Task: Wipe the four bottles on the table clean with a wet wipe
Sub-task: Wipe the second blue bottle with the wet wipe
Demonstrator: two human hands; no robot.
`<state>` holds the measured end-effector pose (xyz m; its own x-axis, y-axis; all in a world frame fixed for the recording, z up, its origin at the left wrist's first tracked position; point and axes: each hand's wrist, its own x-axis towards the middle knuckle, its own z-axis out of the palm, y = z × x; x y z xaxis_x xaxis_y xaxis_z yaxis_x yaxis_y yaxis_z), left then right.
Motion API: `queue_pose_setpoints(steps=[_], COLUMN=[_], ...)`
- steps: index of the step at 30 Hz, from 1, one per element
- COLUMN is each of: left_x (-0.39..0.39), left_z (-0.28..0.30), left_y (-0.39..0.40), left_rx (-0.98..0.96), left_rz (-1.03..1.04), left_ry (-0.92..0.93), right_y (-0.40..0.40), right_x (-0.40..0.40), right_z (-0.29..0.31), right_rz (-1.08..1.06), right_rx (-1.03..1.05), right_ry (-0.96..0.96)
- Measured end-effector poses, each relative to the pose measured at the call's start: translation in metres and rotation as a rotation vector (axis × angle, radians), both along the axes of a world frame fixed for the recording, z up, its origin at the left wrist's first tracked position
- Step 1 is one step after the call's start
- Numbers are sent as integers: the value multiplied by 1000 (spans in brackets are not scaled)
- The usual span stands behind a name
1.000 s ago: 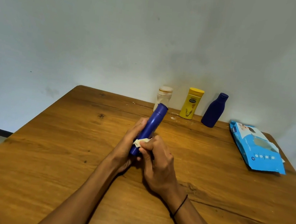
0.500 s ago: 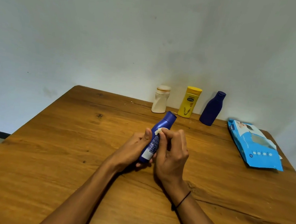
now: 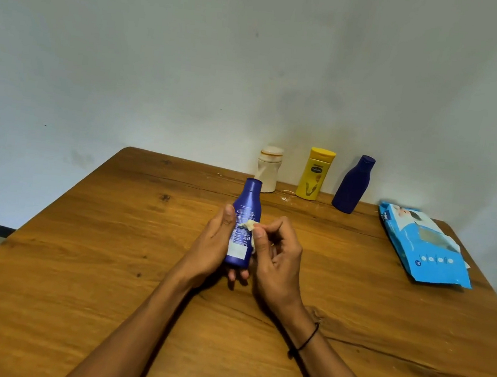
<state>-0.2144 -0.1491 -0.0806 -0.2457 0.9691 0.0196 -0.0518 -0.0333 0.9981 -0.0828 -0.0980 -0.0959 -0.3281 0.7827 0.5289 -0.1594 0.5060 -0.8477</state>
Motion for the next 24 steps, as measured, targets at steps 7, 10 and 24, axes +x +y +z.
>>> queue_pose_setpoints(steps=[7,10,24], left_x=[-5,-9,4], left_z=[-4,-4,-4], left_y=[6,9,1], left_rx=[110,203,-96], left_rz=[248,336,-171], left_ry=[49,87,8], right_y=[-5,-9,-1], right_x=[-3,-4,-1], right_z=[-1,-2,1], right_rz=[143,179,-300], right_rx=[46,18,281], right_ry=[-51,-79,-118])
